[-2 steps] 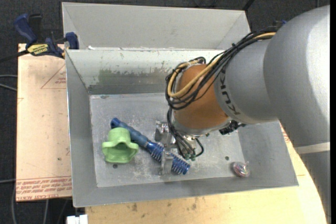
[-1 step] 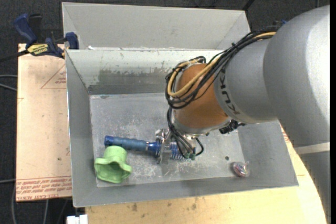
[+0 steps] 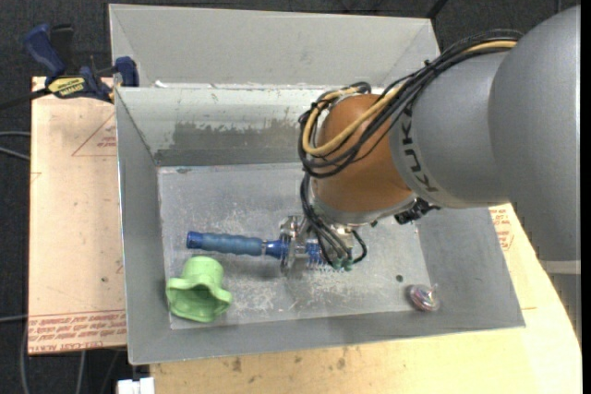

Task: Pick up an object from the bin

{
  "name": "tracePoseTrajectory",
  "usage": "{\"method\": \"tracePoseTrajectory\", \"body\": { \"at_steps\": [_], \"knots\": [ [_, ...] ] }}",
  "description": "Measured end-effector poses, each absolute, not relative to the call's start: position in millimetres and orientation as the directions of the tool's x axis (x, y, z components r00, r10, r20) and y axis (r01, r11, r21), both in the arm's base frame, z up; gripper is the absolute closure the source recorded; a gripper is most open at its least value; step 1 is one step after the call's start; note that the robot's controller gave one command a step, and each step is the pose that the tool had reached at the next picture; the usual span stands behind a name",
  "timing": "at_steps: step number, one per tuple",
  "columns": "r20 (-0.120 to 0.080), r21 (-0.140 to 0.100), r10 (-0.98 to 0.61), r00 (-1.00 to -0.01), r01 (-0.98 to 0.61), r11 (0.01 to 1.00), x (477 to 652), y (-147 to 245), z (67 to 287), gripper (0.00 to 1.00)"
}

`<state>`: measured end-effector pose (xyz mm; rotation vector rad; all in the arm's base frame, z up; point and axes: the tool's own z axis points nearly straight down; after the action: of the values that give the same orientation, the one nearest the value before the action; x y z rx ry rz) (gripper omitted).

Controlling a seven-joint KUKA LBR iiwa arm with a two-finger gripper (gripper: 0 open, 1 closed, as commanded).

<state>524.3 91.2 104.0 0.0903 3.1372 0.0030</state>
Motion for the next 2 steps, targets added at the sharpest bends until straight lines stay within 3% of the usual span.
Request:
{"method": "tracePoseTrajectory", "body": {
  "at_steps": [2],
  "knots": [
    [-0.004,0.002,0.057,-0.998,0.057,0.998,526.1,92,193,1.0]
  ]
}}
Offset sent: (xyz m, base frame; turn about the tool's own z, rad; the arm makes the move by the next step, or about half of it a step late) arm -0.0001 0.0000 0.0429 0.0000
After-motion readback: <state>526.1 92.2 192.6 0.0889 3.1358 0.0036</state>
